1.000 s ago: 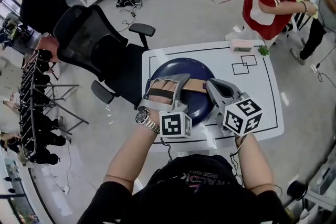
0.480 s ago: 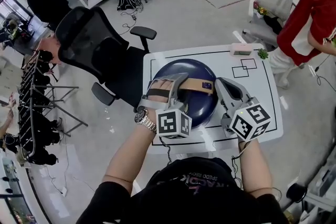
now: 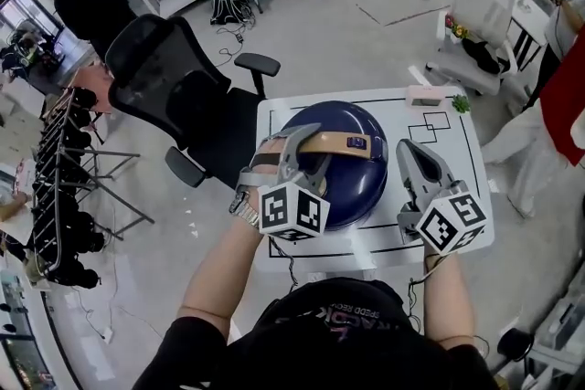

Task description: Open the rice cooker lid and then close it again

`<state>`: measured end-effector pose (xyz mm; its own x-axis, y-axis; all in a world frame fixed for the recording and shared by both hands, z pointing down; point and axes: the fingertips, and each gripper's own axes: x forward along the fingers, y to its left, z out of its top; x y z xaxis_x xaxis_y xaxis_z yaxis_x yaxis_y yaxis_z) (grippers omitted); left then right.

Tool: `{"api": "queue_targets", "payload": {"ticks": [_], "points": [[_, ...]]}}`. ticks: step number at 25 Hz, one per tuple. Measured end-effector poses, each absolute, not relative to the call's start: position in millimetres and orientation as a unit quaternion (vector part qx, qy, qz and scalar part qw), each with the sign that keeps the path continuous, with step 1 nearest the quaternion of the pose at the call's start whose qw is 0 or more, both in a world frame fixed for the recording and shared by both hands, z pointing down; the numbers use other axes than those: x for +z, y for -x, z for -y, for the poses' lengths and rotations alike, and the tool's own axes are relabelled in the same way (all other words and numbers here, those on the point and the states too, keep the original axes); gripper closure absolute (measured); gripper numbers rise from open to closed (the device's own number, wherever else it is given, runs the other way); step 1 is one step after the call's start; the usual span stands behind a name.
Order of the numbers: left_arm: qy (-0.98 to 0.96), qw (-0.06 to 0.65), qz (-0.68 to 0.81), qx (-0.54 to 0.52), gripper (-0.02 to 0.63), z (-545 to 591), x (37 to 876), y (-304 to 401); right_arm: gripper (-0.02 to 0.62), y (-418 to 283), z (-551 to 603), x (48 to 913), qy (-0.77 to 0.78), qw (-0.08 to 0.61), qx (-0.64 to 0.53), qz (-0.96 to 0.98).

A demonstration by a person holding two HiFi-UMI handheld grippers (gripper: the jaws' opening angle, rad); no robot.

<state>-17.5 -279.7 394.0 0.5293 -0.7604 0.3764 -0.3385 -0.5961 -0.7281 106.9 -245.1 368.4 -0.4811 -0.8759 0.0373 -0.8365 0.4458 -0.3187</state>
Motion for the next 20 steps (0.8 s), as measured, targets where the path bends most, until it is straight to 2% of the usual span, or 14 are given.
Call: {"api": "queue_targets", "payload": {"ticks": [11,20], "points": [[0.868,0.212,-0.383,-0.233,0.442,289.0,353.5,73.9,0.594,-85.2,243.1,357.9,0.509,0.062,-0.132,-0.848],[0.883,0.144,-0.422,-0.149,0.454,299.0,331.0,131.9,0.594,-37.9,247.1,360.2,0.492,0.05,-0.133,-0.859]]}}
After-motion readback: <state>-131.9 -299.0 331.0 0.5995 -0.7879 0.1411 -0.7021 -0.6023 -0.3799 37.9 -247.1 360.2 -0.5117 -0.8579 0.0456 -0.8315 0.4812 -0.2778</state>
